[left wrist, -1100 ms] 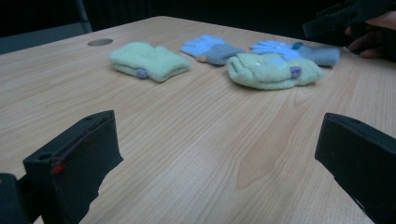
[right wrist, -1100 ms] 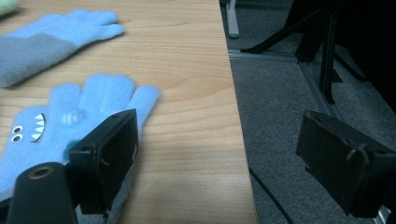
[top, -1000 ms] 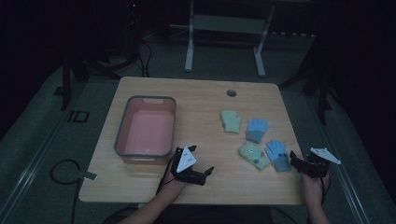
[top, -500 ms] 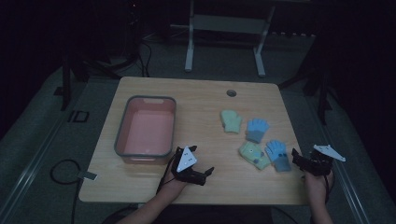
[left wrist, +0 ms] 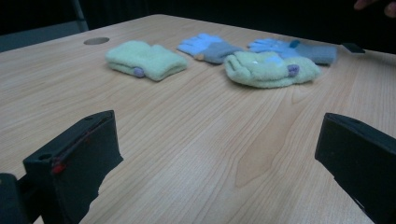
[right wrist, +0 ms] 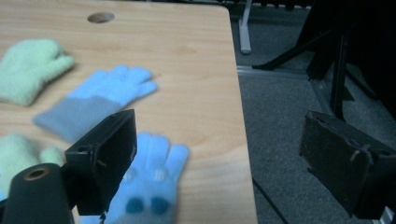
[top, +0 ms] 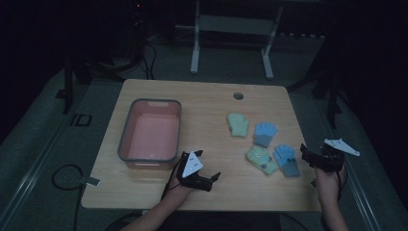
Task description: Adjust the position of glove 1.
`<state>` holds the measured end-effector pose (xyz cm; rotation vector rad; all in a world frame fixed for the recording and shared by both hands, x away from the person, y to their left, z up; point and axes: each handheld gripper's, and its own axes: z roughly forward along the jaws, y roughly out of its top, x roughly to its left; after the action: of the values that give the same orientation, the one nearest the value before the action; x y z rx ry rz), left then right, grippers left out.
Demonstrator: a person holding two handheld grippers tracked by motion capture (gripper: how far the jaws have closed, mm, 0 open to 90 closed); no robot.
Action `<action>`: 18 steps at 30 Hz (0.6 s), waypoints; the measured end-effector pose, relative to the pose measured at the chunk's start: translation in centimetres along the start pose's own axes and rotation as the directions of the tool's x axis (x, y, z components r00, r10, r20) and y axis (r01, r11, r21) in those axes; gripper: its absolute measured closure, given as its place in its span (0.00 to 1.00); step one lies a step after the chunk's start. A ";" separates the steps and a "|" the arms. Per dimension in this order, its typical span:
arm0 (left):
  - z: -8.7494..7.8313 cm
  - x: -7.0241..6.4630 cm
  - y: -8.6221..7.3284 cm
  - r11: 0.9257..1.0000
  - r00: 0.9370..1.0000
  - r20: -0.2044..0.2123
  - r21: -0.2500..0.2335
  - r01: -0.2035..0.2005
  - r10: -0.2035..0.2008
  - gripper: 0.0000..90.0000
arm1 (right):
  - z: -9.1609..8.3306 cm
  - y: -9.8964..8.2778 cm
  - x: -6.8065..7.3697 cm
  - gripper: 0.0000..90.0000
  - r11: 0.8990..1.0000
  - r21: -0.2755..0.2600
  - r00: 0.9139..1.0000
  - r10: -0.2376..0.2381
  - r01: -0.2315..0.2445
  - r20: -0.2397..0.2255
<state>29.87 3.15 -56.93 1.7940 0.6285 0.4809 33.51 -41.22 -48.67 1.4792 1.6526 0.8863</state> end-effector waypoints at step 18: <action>0.0 0.0 0.0 1.000 1.000 0.003 0.002 -0.004 0.004 0.00 | 0.2 3.9 1.8 0.14 1.000 0.009 0.999 -0.001 0.002 -0.048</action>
<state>29.88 3.11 -56.93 1.7979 0.6235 0.4799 35.50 -39.01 -45.52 1.4734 1.6942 0.9208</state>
